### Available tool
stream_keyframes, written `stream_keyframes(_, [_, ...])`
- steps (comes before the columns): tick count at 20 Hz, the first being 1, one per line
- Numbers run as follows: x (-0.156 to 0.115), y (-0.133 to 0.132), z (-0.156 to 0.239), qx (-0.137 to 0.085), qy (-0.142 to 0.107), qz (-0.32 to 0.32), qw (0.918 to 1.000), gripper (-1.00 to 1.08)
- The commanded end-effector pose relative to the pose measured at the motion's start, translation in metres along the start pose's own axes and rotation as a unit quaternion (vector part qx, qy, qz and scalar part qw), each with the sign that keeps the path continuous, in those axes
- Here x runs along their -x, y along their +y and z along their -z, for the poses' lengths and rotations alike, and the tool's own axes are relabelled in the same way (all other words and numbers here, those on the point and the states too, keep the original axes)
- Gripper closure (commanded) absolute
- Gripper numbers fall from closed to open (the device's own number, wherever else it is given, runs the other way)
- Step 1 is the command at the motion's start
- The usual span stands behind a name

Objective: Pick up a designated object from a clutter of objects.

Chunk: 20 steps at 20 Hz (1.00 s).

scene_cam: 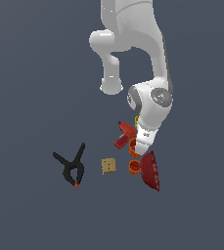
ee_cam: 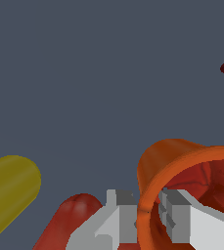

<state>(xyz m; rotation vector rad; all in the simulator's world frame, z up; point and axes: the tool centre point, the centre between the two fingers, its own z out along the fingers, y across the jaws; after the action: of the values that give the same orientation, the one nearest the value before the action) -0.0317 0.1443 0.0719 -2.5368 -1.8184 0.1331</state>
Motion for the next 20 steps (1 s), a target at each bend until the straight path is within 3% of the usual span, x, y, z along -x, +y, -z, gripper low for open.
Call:
stream_keyframes(1, [0.000, 0.000, 0.000, 0.000, 0.000, 0.000, 1.0000, 1.08])
stream_keyframes(12, [0.003, 0.002, 0.002, 0.001, 0.000, -0.001, 1.0000, 1.08])
stream_keyframes(20, [0.027, 0.018, 0.033, 0.001, 0.001, -0.001, 1.0000, 1.08])
